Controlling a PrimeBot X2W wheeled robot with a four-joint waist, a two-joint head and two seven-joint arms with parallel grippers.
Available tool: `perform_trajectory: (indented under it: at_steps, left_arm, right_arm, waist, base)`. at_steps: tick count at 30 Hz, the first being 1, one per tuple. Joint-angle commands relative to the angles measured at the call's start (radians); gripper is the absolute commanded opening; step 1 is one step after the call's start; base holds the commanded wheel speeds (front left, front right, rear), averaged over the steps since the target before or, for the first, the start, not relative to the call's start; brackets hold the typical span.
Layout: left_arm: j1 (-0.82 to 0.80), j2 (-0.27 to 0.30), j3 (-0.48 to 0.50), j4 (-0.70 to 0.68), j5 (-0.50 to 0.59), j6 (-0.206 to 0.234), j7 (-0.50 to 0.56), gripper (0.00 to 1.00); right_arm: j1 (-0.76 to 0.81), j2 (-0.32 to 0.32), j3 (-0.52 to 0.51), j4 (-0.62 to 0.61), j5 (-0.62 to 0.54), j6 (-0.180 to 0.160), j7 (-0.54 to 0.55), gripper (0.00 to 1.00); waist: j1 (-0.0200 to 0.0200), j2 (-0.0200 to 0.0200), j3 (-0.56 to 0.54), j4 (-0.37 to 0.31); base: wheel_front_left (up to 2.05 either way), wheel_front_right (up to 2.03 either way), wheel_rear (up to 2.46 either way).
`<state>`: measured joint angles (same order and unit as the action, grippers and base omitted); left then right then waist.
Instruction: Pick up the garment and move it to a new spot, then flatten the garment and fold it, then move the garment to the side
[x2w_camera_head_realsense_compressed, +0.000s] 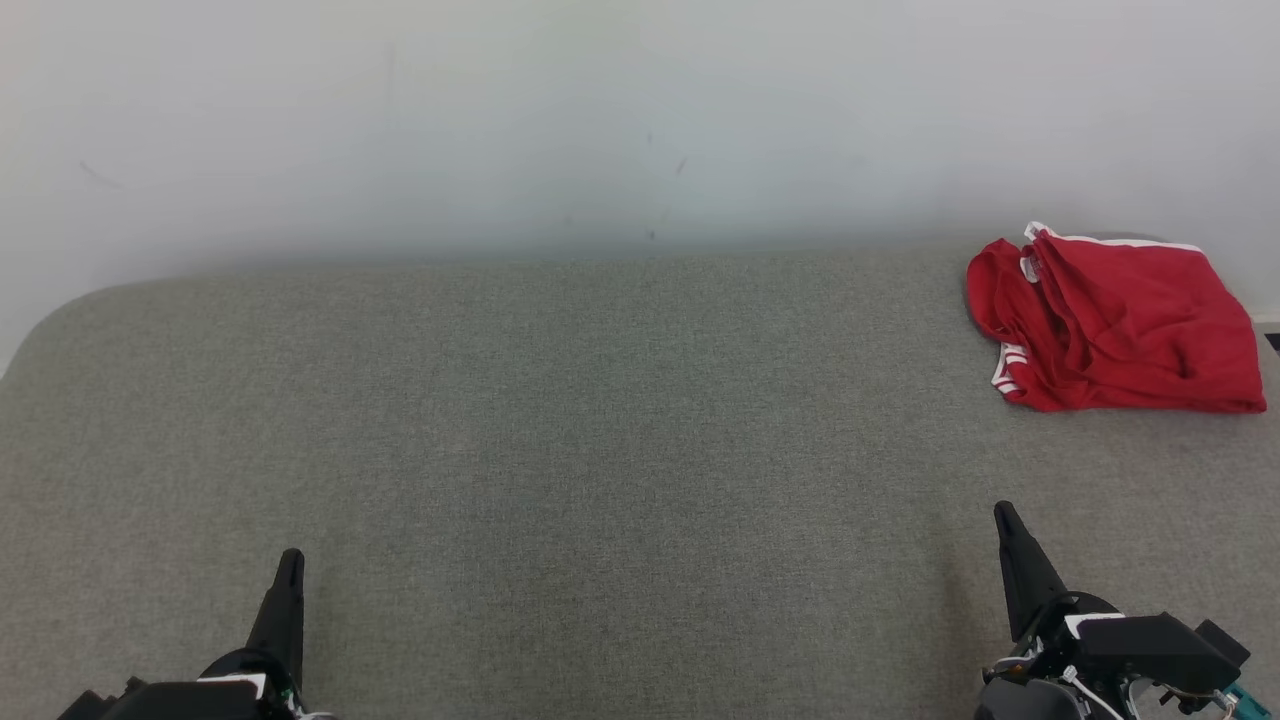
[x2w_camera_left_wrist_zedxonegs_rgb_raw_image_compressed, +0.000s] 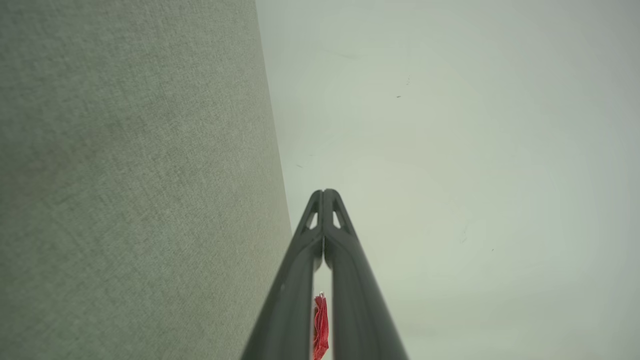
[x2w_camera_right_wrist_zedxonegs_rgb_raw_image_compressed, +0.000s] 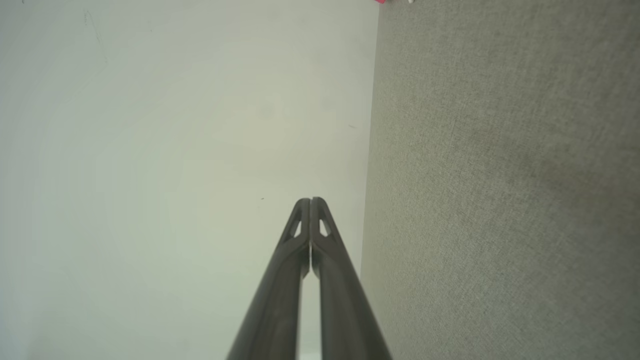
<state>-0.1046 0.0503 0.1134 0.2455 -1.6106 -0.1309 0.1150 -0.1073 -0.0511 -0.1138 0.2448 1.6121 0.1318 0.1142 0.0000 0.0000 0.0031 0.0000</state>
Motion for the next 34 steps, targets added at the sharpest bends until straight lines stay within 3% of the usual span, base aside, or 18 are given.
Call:
perform_trajectory:
  at_steps: [1, 34]
  left_arm:
    - [-0.010, -0.002, 0.002, 0.001, -0.005, -0.001, 0.001, 0.00]
    - [-0.010, -0.002, 0.002, 0.001, -0.005, -0.001, 0.001, 0.00]
  right_arm:
    - [-0.005, 0.002, 0.000, 0.002, 0.002, -0.002, 0.002, 0.00]
    - [-0.005, 0.002, 0.000, 0.002, 0.002, -0.002, 0.002, 0.00]
  waist:
    - [0.0000, 0.0000, 0.000, 0.000]
    - [0.0000, 0.0000, 0.000, 0.000]
  base:
    - [0.00, 0.00, 0.00]
    - [0.00, 0.00, 0.00]
